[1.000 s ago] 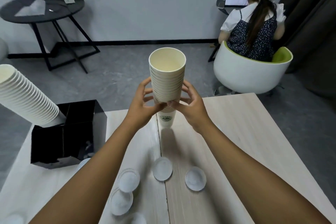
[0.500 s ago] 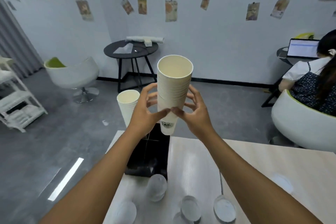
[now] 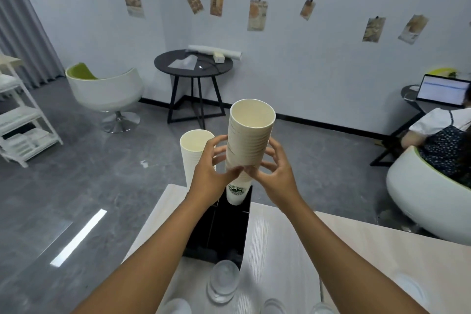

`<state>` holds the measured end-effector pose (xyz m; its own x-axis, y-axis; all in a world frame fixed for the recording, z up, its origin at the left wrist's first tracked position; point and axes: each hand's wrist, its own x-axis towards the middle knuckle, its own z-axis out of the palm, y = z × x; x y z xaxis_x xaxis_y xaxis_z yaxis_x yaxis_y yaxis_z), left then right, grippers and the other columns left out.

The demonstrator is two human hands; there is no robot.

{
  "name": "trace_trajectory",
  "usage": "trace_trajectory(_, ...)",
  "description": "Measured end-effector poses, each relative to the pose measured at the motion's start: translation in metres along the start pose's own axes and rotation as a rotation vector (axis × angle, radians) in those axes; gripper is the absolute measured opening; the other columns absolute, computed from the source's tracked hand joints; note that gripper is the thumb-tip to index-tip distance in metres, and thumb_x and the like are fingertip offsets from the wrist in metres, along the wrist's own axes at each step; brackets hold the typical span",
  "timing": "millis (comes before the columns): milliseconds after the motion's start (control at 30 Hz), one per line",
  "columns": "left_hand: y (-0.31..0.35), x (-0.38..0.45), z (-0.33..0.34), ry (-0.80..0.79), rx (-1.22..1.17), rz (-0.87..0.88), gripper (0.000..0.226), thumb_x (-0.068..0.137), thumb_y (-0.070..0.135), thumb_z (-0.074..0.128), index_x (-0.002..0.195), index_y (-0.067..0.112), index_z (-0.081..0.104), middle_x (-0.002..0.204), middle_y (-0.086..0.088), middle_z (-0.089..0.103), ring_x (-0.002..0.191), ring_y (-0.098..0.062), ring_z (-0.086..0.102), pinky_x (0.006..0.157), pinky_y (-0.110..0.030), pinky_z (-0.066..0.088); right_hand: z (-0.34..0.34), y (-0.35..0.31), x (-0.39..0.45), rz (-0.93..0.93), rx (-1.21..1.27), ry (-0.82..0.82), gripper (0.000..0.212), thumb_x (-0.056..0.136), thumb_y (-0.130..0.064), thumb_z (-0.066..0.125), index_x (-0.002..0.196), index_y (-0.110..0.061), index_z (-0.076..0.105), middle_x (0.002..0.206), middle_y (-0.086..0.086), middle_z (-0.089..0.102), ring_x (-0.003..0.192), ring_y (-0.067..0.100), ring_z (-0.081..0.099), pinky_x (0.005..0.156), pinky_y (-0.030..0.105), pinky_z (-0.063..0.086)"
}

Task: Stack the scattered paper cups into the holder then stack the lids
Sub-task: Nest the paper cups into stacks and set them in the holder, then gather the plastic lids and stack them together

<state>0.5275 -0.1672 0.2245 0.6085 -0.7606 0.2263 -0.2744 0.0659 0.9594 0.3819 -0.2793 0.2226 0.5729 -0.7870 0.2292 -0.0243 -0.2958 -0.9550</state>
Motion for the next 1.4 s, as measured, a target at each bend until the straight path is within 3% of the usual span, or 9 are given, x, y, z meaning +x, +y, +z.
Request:
trace_trajectory(267,-0.057,-0.005,0.013,-0.006,0.017,-0.128,0.078,0.081,0.014,0.088,0.137,0.049,0.046,0.132,0.014,0.065,0.126,-0.007,0.061,0.106,-0.048,0.053,0.012,0.059,0.001,0.125,-0.031,-0.052,0.081,0.079,-0.032,0.089,0.133,-0.066,0.039,0.129,-0.031,0.056,0.107,-0.004,0.065,0.086,0.025,0.058)
trace_trajectory(433,-0.089,-0.02,0.023,0.019,-0.029,-0.214,0.076,0.081,0.01,0.087,0.135,0.047,0.048,0.135,0.008,0.063,0.127,-0.004,0.06,0.11,-0.041,0.051,0.016,0.092,-0.003,0.199,-0.053,-0.105,0.084,0.079,-0.027,0.09,0.142,-0.052,0.041,0.131,-0.03,0.054,0.108,-0.006,0.063,0.08,0.018,0.053)
trace_trajectory(600,-0.096,-0.02,0.031,0.047,-0.016,-0.209,0.077,0.083,0.009,0.085,0.14,0.043,0.046,0.137,0.01,0.064,0.13,-0.001,0.058,0.109,-0.032,0.05,0.017,0.101,0.0,0.214,-0.066,-0.106,0.084,0.08,-0.029,0.089,0.139,-0.059,0.037,0.129,-0.037,0.051,0.106,-0.016,0.059,0.074,0.008,0.05)
trace_trajectory(800,-0.092,-0.019,0.036,0.034,0.019,-0.228,0.077,0.087,0.01,0.082,0.146,0.042,0.043,0.134,0.014,0.062,0.13,0.001,0.057,0.097,-0.011,0.047,0.012,0.099,0.002,0.237,-0.059,-0.116,0.079,0.08,-0.031,0.088,0.135,-0.059,0.038,0.129,-0.035,0.051,0.111,-0.007,0.058,0.082,0.017,0.05)
trace_trajectory(933,-0.093,-0.026,0.031,0.032,0.002,-0.227,0.076,0.088,0.012,0.082,0.146,0.044,0.044,0.144,0.008,0.058,0.134,-0.008,0.056,0.104,-0.026,0.052,0.008,0.101,-0.003,0.24,-0.058,-0.128,0.083,0.08,-0.03,0.088,0.144,-0.05,0.039,0.13,-0.034,0.05,0.114,-0.007,0.055,0.083,0.017,0.049)
trace_trajectory(1067,-0.089,-0.044,0.024,0.068,-0.014,-0.257,0.077,0.086,0.018,0.084,0.15,0.037,0.044,0.15,0.004,0.051,0.135,-0.011,0.055,0.086,-0.009,0.051,0.001,0.098,-0.015,0.25,-0.057,-0.12,0.091,0.081,-0.031,0.088,0.152,-0.048,0.033,0.129,-0.037,0.047,0.115,-0.004,0.054,0.087,0.02,0.05)
trace_trajectory(1233,-0.075,-0.071,0.014,0.094,0.025,-0.222,0.072,0.088,0.01,0.08,0.147,0.035,0.048,0.145,0.007,0.056,0.132,-0.012,0.058,0.09,-0.013,0.052,-0.009,0.079,-0.04,0.218,-0.053,-0.132,0.086,0.082,-0.032,0.086,0.148,-0.05,0.034,0.131,-0.034,0.048,0.116,-0.006,0.055,0.082,0.014,0.049)
trace_trajectory(1333,-0.065,-0.102,0.008,0.116,0.026,-0.226,0.069,0.087,0.01,0.081,0.135,0.052,0.052,0.138,0.014,0.06,0.126,-0.005,0.061,0.103,-0.032,0.054,-0.015,0.07,-0.073,0.194,-0.087,-0.172,0.082,0.082,-0.036,0.086,0.144,-0.057,0.036,0.133,-0.039,0.047,0.12,-0.005,0.054,0.088,0.019,0.051)
trace_trajectory(1400,-0.063,-0.133,0.004,0.095,0.077,-0.227,0.069,0.087,0.013,0.082,0.133,0.055,0.052,0.135,0.018,0.06,0.124,0.003,0.059,0.102,-0.033,0.055,-0.019,0.071,-0.104,0.17,-0.133,-0.241,0.082,0.082,-0.037,0.085,0.145,-0.056,0.036,0.14,-0.036,0.046,0.124,-0.004,0.053,0.094,0.023,0.053)
